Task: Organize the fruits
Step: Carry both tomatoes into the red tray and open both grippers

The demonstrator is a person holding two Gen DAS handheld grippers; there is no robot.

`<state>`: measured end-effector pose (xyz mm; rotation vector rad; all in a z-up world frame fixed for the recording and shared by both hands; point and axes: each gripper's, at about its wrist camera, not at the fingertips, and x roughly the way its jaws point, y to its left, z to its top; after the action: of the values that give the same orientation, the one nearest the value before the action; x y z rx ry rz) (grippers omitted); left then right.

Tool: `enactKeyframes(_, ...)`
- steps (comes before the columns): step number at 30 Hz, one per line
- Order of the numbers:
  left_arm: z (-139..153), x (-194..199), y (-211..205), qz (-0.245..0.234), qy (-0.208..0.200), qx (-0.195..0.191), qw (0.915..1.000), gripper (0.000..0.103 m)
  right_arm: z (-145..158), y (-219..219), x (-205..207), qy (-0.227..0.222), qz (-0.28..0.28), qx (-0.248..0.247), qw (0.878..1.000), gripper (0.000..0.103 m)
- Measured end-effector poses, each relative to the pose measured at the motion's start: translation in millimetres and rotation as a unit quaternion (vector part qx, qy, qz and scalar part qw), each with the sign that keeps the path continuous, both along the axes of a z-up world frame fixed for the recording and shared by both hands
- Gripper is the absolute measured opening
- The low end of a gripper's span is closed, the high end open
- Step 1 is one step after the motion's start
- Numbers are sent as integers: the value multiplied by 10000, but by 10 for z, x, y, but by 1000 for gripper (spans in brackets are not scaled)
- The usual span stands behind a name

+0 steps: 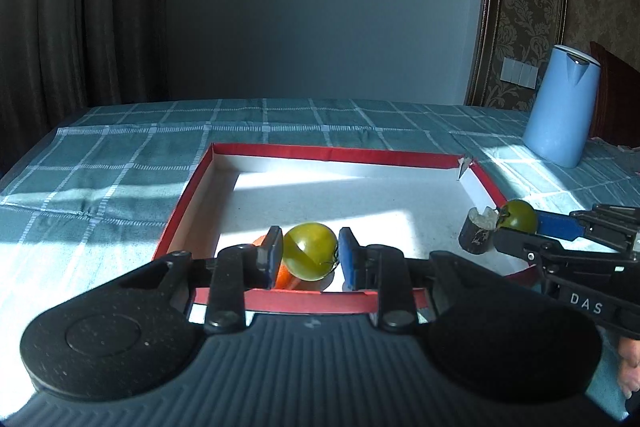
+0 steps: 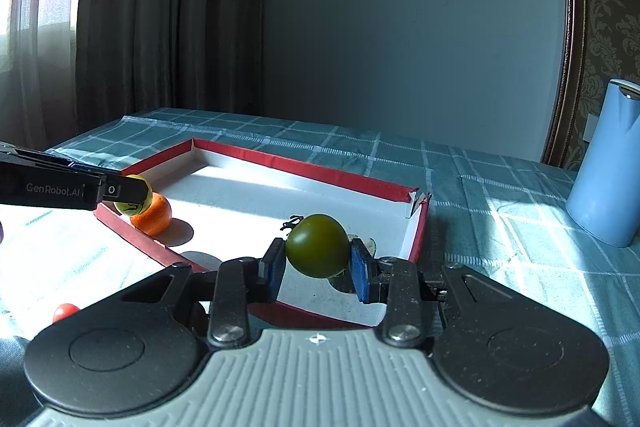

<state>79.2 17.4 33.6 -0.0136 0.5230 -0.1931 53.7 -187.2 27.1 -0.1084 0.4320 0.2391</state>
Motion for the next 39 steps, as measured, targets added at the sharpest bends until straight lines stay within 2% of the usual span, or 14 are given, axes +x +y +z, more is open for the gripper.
enactKeyframes(7, -75, 347, -179, 176, -1, 316, 9993, 27, -114, 158, 403, 355, -17, -106, 9993, 34)
enactKeyframes(11, -128, 499, -271, 226, 74, 500, 9985, 25, -146, 253, 487, 297, -3, -268, 9992, 33)
enactKeyframes(13, -176, 570, -317, 246, 163, 644, 9975, 13, -149, 274, 513, 303, 18, -252, 9992, 33)
enactKeyframes(20, -189, 611, -358, 261, 103, 711, 9971, 14, -163, 307, 523, 269, 43, -262, 9993, 33)
enactKeyframes(23, -192, 613, -347, 308, 102, 680, 9972, 21, -163, 316, 524, 278, 51, -305, 9991, 34)
enactKeyframes(25, -202, 618, -344, 368, 90, 714, 9967, 36, -175, 343, 513, 239, 55, -395, 9989, 36)
enactKeyframes(27, -207, 614, -341, 419, 51, 717, 9965, 49, -187, 358, 513, 229, 17, -467, 9986, 51)
enactKeyframes(29, -200, 598, -342, 440, -7, 742, 9963, 55, -191, 338, 520, 215, -45, -415, 9989, 63)
enactKeyframes(31, -194, 565, -332, 451, -92, 725, 9963, 74, -179, 308, 524, 202, -94, -357, 9991, 64)
enactKeyframes(34, -171, 503, -307, 538, -243, 721, 9957, 79, -175, 266, 532, 216, -140, -257, 9993, 67)
enactKeyframes(36, -160, 477, -277, 586, -274, 650, 9958, 83, -182, 249, 527, 210, -176, -212, 9994, 73)
enactKeyframes(39, -149, 423, -238, 680, -327, 613, 9953, 87, -178, 230, 520, 178, -231, -176, 9994, 73)
